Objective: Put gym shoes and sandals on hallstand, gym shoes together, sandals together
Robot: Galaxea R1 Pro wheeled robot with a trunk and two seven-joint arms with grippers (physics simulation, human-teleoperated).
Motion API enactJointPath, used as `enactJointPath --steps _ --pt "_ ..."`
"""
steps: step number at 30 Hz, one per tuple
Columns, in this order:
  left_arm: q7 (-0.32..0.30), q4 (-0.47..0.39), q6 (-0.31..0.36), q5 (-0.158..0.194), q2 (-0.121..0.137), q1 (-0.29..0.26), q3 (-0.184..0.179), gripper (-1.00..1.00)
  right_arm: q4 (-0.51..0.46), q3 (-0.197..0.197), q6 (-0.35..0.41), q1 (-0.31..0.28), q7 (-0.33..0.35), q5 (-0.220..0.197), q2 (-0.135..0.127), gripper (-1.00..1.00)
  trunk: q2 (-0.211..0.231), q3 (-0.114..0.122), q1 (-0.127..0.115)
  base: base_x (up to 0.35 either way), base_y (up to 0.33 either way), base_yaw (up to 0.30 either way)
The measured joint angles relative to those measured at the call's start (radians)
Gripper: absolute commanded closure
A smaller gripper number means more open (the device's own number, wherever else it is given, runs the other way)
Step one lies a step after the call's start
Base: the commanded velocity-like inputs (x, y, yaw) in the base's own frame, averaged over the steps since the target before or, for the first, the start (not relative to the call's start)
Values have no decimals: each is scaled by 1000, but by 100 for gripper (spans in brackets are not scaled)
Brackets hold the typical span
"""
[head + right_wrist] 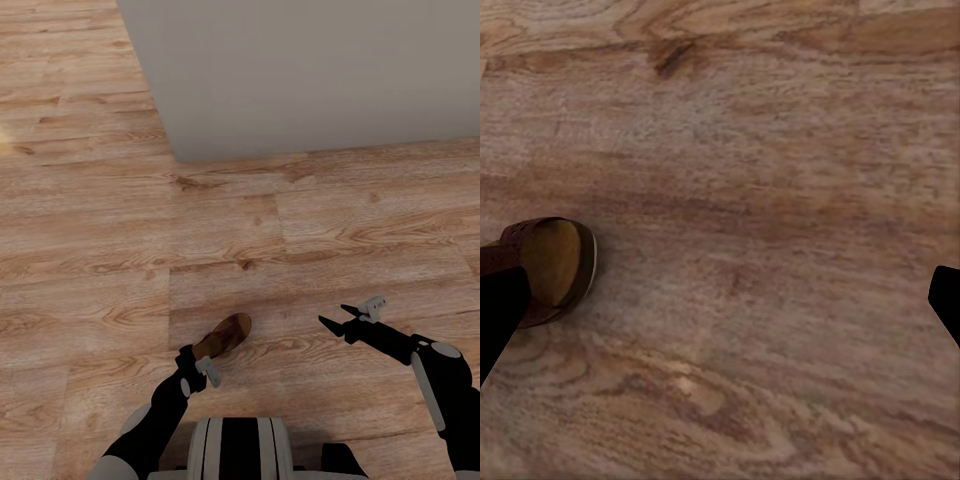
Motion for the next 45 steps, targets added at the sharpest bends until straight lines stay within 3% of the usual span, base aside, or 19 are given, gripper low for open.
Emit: enactJointPath --steps 17,18,45 --pt "0 0 6 0 0 0 0 -100 0 0 0 0 0 0 0 -100 0 0 0 0 0 0" --pt "0 0 6 0 0 0 0 100 0 0 0 0 0 0 0 -100 0 0 0 0 0 0" --pt "6 -1 7 4 -2 -2 2 100 0 0 0 0 0 0 0 -100 0 0 0 0 0 0"
